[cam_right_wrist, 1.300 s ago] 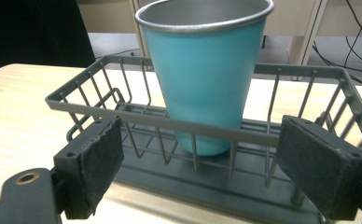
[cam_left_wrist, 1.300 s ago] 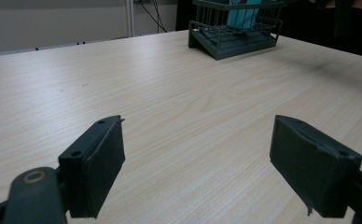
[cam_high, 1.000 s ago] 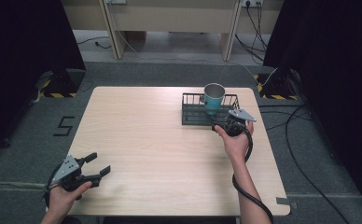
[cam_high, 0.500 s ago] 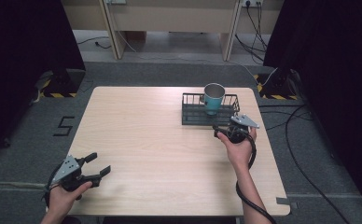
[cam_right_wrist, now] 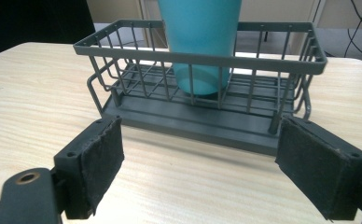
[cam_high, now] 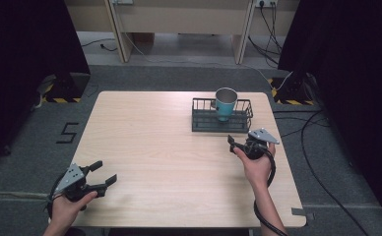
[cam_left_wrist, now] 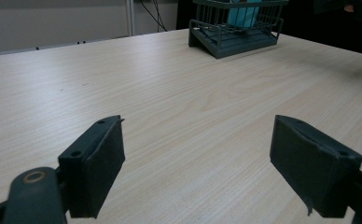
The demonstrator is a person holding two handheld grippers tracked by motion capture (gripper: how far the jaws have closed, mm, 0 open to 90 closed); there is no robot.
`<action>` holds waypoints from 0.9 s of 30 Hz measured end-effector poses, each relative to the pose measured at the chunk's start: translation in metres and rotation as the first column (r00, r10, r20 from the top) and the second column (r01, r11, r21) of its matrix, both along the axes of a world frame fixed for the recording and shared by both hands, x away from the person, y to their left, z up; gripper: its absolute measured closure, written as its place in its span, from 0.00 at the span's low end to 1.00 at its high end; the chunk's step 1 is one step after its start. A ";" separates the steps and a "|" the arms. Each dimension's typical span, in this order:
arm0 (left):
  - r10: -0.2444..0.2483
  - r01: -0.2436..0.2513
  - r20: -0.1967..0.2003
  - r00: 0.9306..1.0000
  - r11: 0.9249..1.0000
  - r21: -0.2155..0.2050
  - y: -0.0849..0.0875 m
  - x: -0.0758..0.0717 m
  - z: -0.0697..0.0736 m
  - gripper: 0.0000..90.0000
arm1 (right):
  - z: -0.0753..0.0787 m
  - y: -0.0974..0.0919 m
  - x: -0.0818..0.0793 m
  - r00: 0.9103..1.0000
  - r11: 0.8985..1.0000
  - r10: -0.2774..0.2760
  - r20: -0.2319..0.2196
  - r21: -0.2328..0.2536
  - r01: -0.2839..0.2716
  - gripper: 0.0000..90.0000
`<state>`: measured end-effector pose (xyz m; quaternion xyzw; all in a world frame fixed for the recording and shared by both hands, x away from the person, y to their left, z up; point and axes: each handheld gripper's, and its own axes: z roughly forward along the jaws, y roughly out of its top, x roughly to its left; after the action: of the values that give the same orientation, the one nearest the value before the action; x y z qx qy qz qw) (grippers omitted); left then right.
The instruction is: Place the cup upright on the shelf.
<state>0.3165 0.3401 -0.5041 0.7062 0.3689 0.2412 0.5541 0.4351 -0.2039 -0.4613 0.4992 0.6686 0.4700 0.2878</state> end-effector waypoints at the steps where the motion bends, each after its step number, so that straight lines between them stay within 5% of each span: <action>1: 0.000 0.000 0.000 1.000 1.000 0.000 0.000 0.000 0.000 0.19 | 0.000 0.000 0.000 1.000 1.000 0.000 0.000 0.000 0.000 0.18; 27: 0.002 -0.002 -0.001 1.000 1.000 0.003 0.000 0.000 0.000 0.19 | -0.009 -0.020 -0.040 1.000 1.000 -0.009 -0.008 -0.011 0.009 0.18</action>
<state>0.3165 0.3400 -0.5041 0.7068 0.3694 0.2417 0.5528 0.3955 -0.2239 -0.4702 0.5023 0.6701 0.4632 0.2900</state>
